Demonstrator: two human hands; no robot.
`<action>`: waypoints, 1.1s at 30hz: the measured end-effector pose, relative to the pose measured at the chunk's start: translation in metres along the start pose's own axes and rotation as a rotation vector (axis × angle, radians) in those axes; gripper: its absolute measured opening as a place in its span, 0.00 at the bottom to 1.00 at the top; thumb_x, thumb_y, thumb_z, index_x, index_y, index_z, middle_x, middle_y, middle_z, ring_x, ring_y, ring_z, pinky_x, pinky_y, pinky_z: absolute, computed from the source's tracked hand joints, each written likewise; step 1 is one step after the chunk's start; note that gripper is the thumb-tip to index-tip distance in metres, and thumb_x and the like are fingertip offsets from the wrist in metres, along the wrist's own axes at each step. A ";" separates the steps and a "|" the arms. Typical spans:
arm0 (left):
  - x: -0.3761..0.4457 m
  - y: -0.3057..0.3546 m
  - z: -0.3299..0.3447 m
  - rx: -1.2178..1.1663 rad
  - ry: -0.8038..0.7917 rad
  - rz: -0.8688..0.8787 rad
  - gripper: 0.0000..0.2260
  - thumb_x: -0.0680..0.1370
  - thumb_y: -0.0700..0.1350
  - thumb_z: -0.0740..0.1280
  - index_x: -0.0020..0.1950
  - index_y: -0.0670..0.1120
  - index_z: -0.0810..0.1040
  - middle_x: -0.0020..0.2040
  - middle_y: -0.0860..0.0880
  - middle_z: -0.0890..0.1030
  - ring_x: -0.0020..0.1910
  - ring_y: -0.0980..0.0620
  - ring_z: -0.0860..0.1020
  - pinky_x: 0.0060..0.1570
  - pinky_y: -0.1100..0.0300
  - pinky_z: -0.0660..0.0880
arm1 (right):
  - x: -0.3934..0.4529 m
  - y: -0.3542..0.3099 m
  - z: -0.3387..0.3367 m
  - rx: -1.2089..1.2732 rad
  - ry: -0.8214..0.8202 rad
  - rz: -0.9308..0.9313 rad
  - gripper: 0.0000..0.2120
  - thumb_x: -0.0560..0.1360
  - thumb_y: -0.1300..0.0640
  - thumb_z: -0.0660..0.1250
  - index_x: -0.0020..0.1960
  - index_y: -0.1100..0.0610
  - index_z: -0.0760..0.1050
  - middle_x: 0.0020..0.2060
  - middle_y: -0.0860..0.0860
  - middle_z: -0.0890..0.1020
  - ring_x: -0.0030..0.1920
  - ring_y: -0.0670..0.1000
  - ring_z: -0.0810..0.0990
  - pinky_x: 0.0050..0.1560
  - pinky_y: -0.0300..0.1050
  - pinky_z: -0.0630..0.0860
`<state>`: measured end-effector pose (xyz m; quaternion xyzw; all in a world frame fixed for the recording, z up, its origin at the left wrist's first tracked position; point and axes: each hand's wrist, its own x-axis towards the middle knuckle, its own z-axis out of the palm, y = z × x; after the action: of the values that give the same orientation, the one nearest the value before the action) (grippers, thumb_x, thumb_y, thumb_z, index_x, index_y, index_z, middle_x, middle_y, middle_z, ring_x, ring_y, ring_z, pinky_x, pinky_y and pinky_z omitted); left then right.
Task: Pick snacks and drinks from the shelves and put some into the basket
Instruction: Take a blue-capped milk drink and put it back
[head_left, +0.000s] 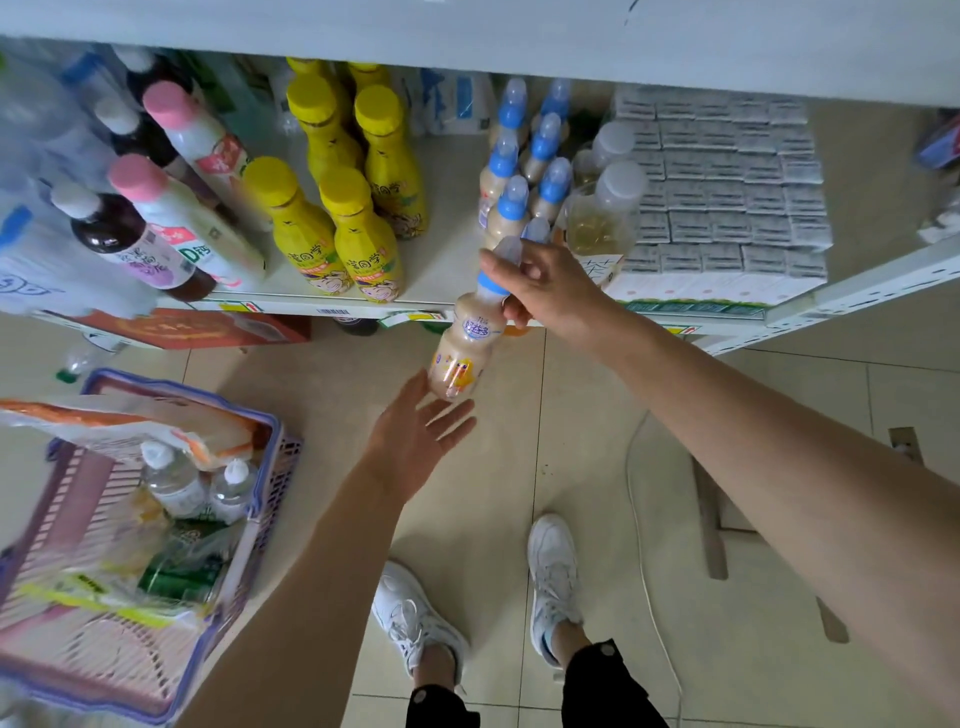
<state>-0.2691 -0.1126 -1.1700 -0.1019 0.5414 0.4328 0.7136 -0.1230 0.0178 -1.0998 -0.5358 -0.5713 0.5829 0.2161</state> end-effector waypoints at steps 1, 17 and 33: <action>-0.003 -0.002 0.002 -0.056 -0.043 -0.009 0.13 0.82 0.50 0.62 0.57 0.42 0.78 0.50 0.40 0.82 0.48 0.43 0.82 0.52 0.47 0.80 | -0.001 0.000 0.001 -0.001 -0.009 0.004 0.13 0.80 0.51 0.65 0.47 0.62 0.73 0.29 0.54 0.72 0.24 0.45 0.72 0.27 0.38 0.71; -0.014 -0.011 0.017 -0.226 -0.177 -0.030 0.14 0.82 0.48 0.60 0.60 0.39 0.76 0.50 0.43 0.82 0.50 0.47 0.79 0.48 0.55 0.82 | 0.007 -0.005 0.007 0.122 -0.003 0.206 0.23 0.81 0.39 0.56 0.48 0.54 0.81 0.39 0.56 0.78 0.26 0.45 0.71 0.32 0.38 0.70; -0.020 -0.013 0.025 -0.152 -0.096 -0.052 0.16 0.81 0.53 0.61 0.57 0.41 0.77 0.45 0.44 0.79 0.32 0.50 0.80 0.28 0.64 0.78 | 0.007 -0.012 0.005 0.413 -0.088 0.244 0.16 0.81 0.48 0.59 0.62 0.54 0.78 0.52 0.56 0.84 0.32 0.46 0.65 0.33 0.38 0.70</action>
<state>-0.2433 -0.1152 -1.1472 -0.1491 0.4694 0.4583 0.7398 -0.1343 0.0252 -1.0925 -0.5195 -0.3796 0.7320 0.2239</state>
